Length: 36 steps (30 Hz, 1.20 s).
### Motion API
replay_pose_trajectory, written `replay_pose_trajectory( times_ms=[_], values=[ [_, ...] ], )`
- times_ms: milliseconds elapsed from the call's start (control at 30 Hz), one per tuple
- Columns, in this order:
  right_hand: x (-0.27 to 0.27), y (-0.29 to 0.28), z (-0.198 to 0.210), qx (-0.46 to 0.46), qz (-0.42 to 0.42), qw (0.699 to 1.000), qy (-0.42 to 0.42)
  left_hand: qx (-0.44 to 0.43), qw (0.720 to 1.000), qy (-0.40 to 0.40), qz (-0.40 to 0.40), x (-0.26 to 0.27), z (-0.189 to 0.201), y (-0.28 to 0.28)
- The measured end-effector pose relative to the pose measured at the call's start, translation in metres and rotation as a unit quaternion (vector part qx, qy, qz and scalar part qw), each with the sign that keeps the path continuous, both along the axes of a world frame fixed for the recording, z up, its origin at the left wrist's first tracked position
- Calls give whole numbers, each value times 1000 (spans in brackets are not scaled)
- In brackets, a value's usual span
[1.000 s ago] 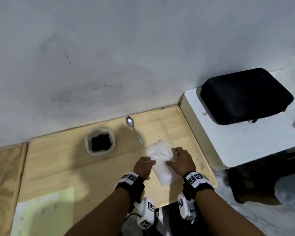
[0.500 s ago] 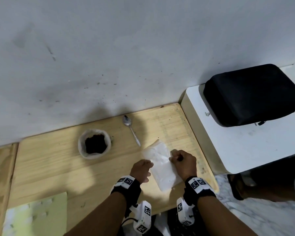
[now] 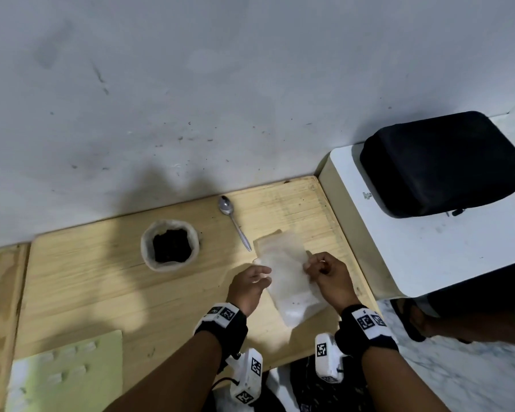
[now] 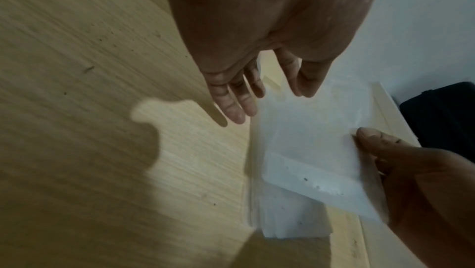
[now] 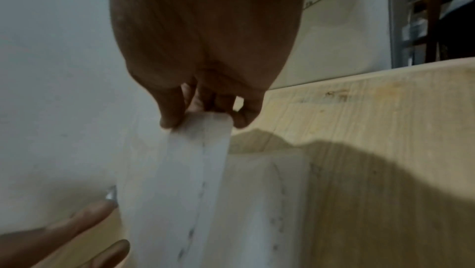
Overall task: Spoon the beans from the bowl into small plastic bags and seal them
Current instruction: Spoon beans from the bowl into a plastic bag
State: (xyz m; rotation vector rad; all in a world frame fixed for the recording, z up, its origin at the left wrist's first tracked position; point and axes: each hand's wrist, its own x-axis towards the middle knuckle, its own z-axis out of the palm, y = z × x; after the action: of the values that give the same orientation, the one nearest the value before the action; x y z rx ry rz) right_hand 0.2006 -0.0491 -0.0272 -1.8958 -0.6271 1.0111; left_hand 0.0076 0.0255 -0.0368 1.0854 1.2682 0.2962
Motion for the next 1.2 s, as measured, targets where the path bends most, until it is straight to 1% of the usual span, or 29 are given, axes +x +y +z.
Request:
replay_pose_trajectory(
  times_ms=[67,100,133,200,267,333,400,433,500,567,600,667,700,733,767,833,900,967,1033,1133,1200],
  values=[
    [-4,3,10,-8,15,997,77,21,999,-20,18,-2,9,3],
    [-8,4,14,-21,28,994,102,34,999,-26,30,-4,15,5],
    [-12,5,18,-35,44,991,124,57,997,-28,40,-7,17,7],
    [-21,11,24,-63,85,984,142,121,991,-23,45,-14,24,14],
    [-31,20,30,-71,121,983,119,178,984,-12,28,-25,31,22],
    [-40,33,38,-42,121,990,64,197,980,-4,-5,-40,40,30],
    [-48,48,48,-11,117,993,29,206,977,16,-60,-55,49,38],
    [-55,57,54,-6,139,990,24,216,972,29,-83,-65,55,43],
    [-64,70,63,-26,209,978,15,226,966,48,-114,-79,64,50],
    [-76,79,74,-43,268,962,24,255,958,77,-105,-94,71,55],
    [-86,82,79,-47,284,957,42,293,945,116,-81,-103,73,56],
    [-104,86,85,-46,287,954,78,376,895,238,-23,-118,75,54],
    [-112,87,86,-41,279,955,91,397,878,267,3,-120,79,53],
    [-121,89,87,-33,272,957,97,402,877,264,21,-122,84,51],
    [-130,90,86,-22,273,956,101,389,889,237,33,-123,91,50],
    [-146,91,86,-3,289,951,106,321,931,170,46,-123,99,46],
    [-157,91,88,22,301,947,110,260,954,133,69,-126,97,45],
    [-169,90,92,38,302,945,118,214,966,102,105,-134,95,43],
    [-178,90,93,34,306,943,128,193,971,83,118,-141,95,43],
    [-181,91,89,-1,310,939,149,154,976,14,153,-149,96,43],
    [-181,92,88,-22,321,931,174,134,978,-23,159,-156,94,42]
  ],
)
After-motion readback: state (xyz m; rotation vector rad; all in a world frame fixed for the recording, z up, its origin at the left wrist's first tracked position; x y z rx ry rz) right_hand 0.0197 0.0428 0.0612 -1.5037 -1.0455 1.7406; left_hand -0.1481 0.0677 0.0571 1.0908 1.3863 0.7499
